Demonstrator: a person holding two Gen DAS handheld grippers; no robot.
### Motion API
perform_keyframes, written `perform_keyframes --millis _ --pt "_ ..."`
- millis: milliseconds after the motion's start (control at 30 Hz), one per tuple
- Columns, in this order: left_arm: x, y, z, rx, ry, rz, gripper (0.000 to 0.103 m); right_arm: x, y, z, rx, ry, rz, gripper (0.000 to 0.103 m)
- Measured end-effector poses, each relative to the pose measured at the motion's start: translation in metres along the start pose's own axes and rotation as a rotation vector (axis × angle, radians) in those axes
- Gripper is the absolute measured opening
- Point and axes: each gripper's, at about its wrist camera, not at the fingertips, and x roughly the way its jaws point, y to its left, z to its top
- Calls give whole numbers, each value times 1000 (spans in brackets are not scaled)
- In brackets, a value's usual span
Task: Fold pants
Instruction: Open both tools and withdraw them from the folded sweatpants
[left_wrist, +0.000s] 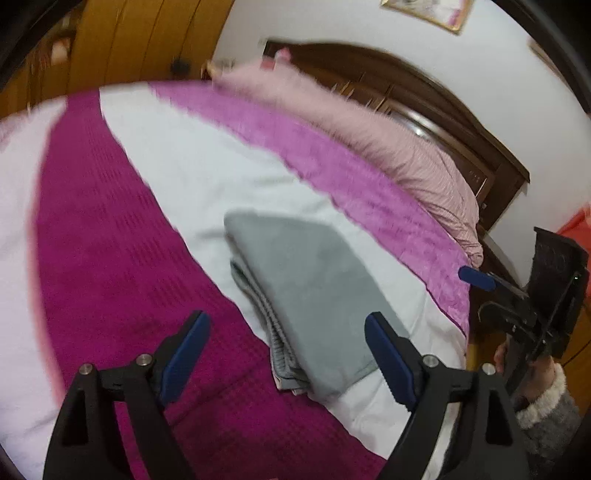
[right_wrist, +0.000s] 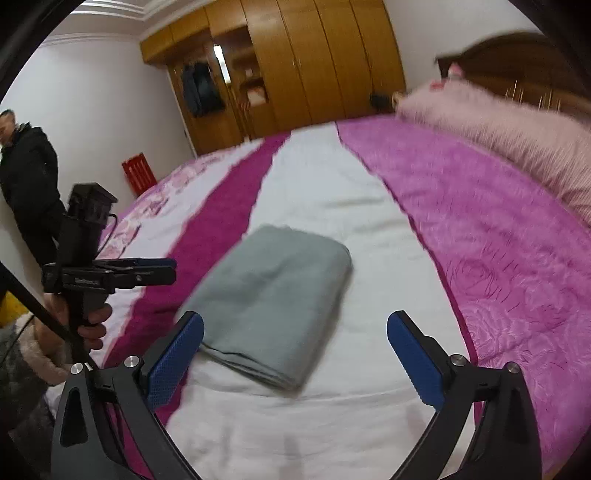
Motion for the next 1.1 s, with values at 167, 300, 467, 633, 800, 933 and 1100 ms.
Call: perform_keyframes --millis 167,300,467,633,800,933,1100 --pt "-44 -37 -17 100 -144 104 89 -26 48 -28 10 -191 -79 102" --pt "-56 -51 -52 135 -189 103 89 -21 86 -53 13 -182 -132 102" --pt "-29 -52 -96 124 -176 156 89 5 98 -85 28 -200 -138 102" --pt "-9 -43 -117 114 -175 139 89 12 81 -105 10 -236 -141 102" --pt "-4 -46 -119 130 -172 122 89 19 63 -120 96 -204 -119 102" --pt "-4 -52 -120 160 -171 130 89 11 59 -124 106 -236 -99 102" --pt "-4 -50 -111 146 -148 102 89 12 57 -122 130 -210 -85 102"
